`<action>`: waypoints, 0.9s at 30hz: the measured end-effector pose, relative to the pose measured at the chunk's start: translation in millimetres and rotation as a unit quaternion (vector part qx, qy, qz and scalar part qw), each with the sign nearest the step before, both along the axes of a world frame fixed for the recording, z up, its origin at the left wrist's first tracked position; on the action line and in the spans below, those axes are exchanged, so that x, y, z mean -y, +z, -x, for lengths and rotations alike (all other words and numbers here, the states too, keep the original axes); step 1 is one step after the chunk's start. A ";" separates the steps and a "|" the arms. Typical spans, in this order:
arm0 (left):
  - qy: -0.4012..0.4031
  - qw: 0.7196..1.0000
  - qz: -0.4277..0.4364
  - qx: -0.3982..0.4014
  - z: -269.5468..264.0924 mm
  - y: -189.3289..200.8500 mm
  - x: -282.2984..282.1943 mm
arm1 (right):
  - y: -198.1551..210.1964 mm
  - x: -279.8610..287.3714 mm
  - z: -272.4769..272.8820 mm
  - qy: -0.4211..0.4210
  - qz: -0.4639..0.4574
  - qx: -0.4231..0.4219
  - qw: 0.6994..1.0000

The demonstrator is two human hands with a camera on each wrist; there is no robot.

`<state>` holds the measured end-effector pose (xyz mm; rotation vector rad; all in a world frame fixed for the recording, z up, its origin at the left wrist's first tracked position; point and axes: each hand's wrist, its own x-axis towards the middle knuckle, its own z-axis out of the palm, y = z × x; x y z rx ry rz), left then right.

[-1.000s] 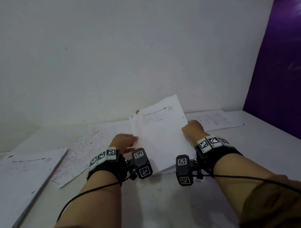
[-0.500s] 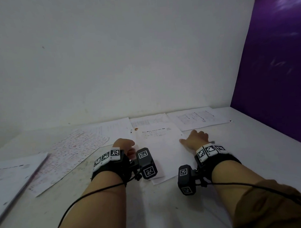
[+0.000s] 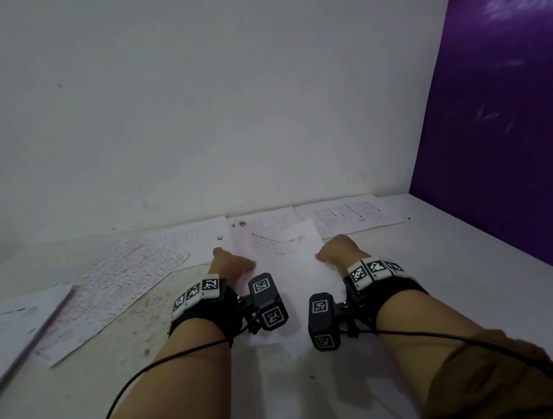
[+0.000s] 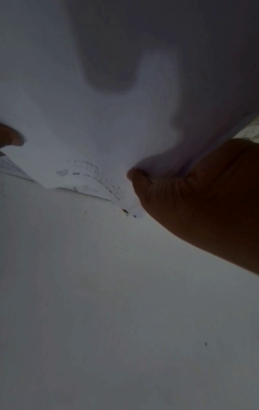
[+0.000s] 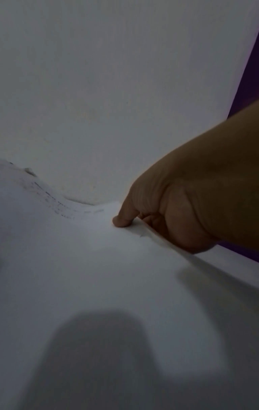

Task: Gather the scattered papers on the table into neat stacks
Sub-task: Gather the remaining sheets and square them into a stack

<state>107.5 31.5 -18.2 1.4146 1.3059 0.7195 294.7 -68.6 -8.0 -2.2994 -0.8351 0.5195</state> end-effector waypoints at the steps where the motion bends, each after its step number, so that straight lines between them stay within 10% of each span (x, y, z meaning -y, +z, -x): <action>1: 0.009 0.999 -0.035 0.000 1.9 4.7 2.8 | 0.2 -0.8 -0.1 -0.014 -0.033 -0.015 0.999; 7: 0.007 0.965 -0.210 0.155 16.1 45.0 -2.3 | 16.9 -12.9 4.8 -0.021 -0.306 -0.108 0.946; 15: 0.037 0.916 -0.355 0.184 21.5 98.7 -5.3 | 54.0 -22.3 19.9 0.014 -0.434 -0.131 0.891; 27: -0.047 0.971 -0.133 0.196 25.7 47.5 -2.5 | 41.8 -17.4 40.4 0.069 -0.419 -0.244 0.872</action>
